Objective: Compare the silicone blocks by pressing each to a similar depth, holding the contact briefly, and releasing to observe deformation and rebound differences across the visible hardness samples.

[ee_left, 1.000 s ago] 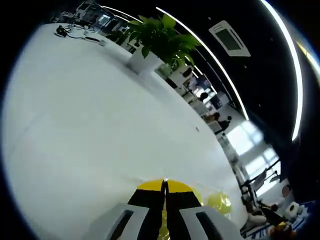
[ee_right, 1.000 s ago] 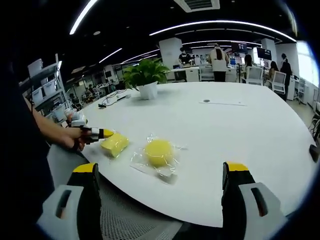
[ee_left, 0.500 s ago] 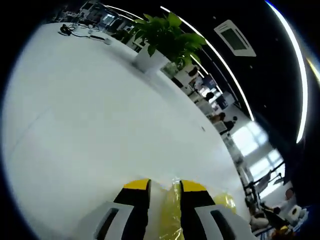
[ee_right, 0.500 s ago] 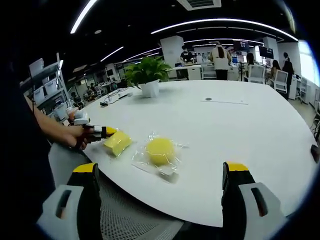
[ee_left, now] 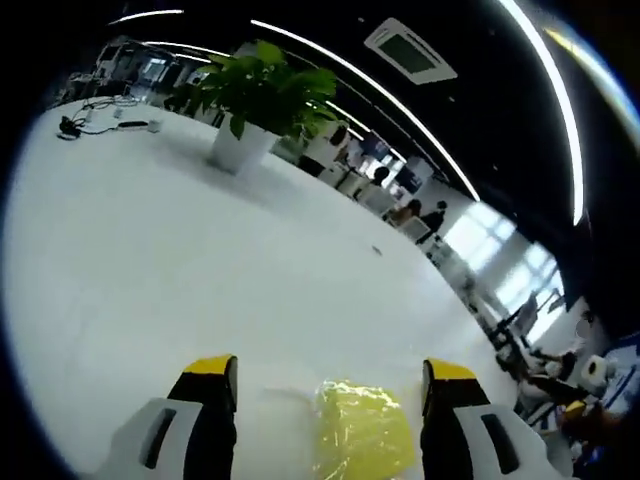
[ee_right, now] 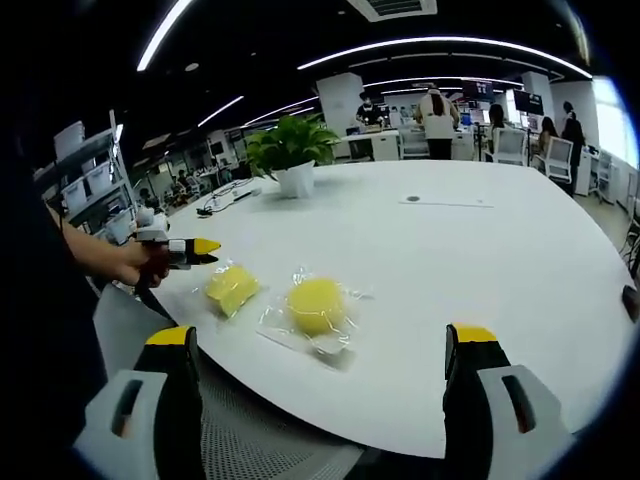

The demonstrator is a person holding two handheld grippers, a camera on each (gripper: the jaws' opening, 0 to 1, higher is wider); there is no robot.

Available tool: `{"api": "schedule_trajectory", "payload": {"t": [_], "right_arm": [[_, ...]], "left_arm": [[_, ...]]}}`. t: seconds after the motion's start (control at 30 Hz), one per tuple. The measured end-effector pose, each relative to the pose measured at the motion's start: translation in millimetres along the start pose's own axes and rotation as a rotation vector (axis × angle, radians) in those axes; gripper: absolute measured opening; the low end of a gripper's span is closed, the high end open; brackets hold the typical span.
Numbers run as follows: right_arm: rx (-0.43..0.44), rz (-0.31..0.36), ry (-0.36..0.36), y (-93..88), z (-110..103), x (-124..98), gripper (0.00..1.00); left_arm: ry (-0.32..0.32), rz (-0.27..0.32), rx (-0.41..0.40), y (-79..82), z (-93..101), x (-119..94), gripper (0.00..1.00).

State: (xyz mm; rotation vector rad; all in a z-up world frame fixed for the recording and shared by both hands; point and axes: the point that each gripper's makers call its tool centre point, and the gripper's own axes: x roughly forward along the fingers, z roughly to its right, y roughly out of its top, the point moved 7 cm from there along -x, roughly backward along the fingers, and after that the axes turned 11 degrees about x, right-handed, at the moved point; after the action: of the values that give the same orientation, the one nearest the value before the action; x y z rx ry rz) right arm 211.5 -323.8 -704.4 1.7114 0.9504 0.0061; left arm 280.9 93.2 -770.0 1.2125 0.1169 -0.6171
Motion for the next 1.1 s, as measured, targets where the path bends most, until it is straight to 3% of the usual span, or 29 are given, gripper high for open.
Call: {"api": "schedule_trajectory", "payload": {"t": [0.07,0.13,0.27,0.43,0.6,0.8,0.97,1.1], "right_arm": [[-0.003,0.001,-0.001,1.3,1.1,0.7,0.96],[-0.003,0.005,-0.003,2.7,2.5,1.6,0.96],[-0.011,-0.005,0.002,2.1,3.1,3.6,0.96],[-0.021,-0.025,0.008,-0.3,3.2,6.0,0.96],[-0.057,-0.018,-0.013,2.0,7.3,7.2,0.96],[-0.041,-0.022,0.001,0.7,11.6,9.1,0.96],[-0.065,-0.043,0.004,-4.2,13.5,11.4,0.96],[-0.075,-0.039,-0.002,-5.0,14.4,10.2,0.96]], "left_arm": [[-0.01,0.001,0.043,2.1,-1.2,-3.4,0.81],[-0.032,-0.013,0.136,2.6,-3.5,-10.8,0.83],[-0.036,-0.018,0.176,6.3,-8.6,-23.5,0.86],[-0.045,-0.035,0.283,12.5,-10.5,-41.9,0.88],[-0.068,-0.055,0.309,18.0,-2.7,-60.3,0.92],[-0.072,-0.079,0.383,17.7,1.8,-75.9,0.97],[-0.059,-0.093,0.386,14.5,0.5,-84.4,1.0],[-0.1,-0.085,0.374,10.0,3.7,-90.7,1.0]]}}
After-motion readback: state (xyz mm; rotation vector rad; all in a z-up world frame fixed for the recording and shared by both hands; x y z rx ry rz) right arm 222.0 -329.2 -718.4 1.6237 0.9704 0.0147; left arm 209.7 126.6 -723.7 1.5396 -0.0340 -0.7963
